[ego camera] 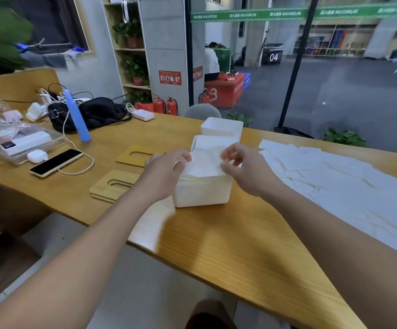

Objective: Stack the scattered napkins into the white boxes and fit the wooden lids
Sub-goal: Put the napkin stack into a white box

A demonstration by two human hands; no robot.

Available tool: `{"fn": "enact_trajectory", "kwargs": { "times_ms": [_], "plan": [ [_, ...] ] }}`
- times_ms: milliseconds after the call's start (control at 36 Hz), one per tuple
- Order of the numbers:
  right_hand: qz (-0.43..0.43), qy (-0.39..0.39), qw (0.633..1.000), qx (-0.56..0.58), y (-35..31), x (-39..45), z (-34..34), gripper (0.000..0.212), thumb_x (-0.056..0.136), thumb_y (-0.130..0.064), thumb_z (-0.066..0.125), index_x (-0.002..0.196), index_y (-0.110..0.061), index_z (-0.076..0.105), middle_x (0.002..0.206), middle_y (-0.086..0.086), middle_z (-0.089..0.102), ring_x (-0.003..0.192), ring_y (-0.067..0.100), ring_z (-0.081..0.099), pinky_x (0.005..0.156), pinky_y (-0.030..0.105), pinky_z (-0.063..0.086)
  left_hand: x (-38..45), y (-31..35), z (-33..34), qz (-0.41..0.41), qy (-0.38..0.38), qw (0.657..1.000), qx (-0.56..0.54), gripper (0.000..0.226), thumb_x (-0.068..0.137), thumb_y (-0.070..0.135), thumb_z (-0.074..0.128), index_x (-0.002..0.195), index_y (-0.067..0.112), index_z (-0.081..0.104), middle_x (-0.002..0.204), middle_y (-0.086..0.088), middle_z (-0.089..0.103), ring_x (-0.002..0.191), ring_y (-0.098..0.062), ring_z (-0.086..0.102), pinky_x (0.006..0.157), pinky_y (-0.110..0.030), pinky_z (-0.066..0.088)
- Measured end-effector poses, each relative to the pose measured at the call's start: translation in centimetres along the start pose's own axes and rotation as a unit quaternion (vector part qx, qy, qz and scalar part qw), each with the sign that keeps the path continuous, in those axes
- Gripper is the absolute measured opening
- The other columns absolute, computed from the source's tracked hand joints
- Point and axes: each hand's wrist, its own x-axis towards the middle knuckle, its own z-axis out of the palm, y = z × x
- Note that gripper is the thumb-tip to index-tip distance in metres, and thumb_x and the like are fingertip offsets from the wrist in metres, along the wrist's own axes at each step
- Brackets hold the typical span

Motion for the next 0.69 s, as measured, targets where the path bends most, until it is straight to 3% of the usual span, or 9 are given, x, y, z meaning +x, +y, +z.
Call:
{"fn": "enact_trajectory", "kwargs": {
  "times_ms": [167,306,361,444,500,556,639,694],
  "plan": [
    [-0.013,-0.032,0.998,-0.05,1.0,1.0,0.7,0.01,0.1,-0.032,0.073,0.108,-0.034,0.069,0.108,-0.017,0.069,0.087,0.006,0.06,0.078,0.029,0.049,0.4,0.5,0.2,-0.016,-0.014,0.998,0.058,0.025,0.117,0.026,0.034,0.126,0.04,0.054,0.087,0.005,0.053,0.11,-0.024,0.032,0.09,-0.04,0.029],
    [-0.046,-0.037,0.98,-0.192,1.5,1.3,1.1,0.007,0.1,-0.04,0.07,0.106,-0.036,0.068,0.112,-0.017,0.068,0.101,0.012,0.054,0.099,0.042,0.039,0.9,0.4,0.3,-0.045,-0.045,0.995,0.079,0.035,0.116,0.022,0.028,0.132,0.039,0.054,0.085,0.007,0.049,0.111,-0.024,0.034,0.096,-0.041,0.032],
    [-0.056,-0.023,0.97,-0.236,1.3,1.4,1.3,0.013,0.099,-0.042,0.071,0.11,-0.034,0.069,0.124,-0.011,0.066,0.115,0.021,0.054,0.096,0.04,0.032,1.1,0.4,0.1,-0.049,-0.092,0.99,0.095,0.043,0.118,0.025,0.027,0.139,0.042,0.06,0.09,0.015,0.042,0.11,-0.02,0.026,0.098,-0.039,0.03],
    [-0.074,-0.02,0.963,-0.259,0.8,1.6,1.3,0.018,0.097,-0.043,0.075,0.111,-0.033,0.072,0.138,-0.01,0.065,0.122,0.023,0.052,0.098,0.041,0.033,2.0,-0.1,-0.1,-0.014,-0.12,0.98,0.159,0.04,0.118,0.036,0.035,0.128,0.049,0.071,0.114,0.012,0.059,0.12,-0.024,0.032,0.095,-0.038,0.025],
    [-0.077,-0.039,0.957,-0.276,0.6,1.9,1.4,0.016,0.099,-0.045,0.072,0.11,-0.034,0.074,0.128,-0.011,0.071,0.118,0.022,0.051,0.102,0.045,0.036,2.5,-0.8,0.1,0.007,-0.102,0.976,0.19,0.035,0.115,0.041,0.043,0.113,0.046,0.077,0.138,0.007,0.056,0.129,-0.028,0.036,0.096,-0.038,0.024],
    [-0.06,-0.077,0.954,-0.285,0.5,2.2,1.4,0.019,0.104,-0.048,0.064,0.113,-0.035,0.075,0.113,-0.011,0.072,0.117,0.022,0.05,0.103,0.047,0.036,2.8,-1.0,0.1,0.024,-0.087,0.978,0.189,0.03,0.113,0.044,0.049,0.112,0.044,0.079,0.146,0.011,0.052,0.131,-0.025,0.034,0.101,-0.039,0.024],
    [-0.032,-0.131,0.953,-0.27,0.4,2.5,1.1,0.028,0.11,-0.048,0.053,0.117,-0.034,0.076,0.11,-0.017,0.069,0.116,0.02,0.055,0.106,0.047,0.034,2.8,-0.9,-0.1,0.019,-0.091,0.981,0.172,0.026,0.112,0.043,0.054,0.105,0.042,0.079,0.119,0.01,0.066,0.118,-0.02,0.031,0.099,-0.041,0.026],
    [-0.033,-0.135,0.956,-0.258,0.4,2.4,0.8,0.027,0.111,-0.045,0.053,0.118,-0.034,0.077,0.106,-0.02,0.066,0.113,0.019,0.058,0.106,0.047,0.034,2.7,-0.8,-0.2,0.012,-0.09,0.98,0.176,0.027,0.111,0.041,0.054,0.102,0.039,0.08,0.105,0.009,0.07,0.119,-0.02,0.034,0.097,-0.041,0.026]
  ]
}}
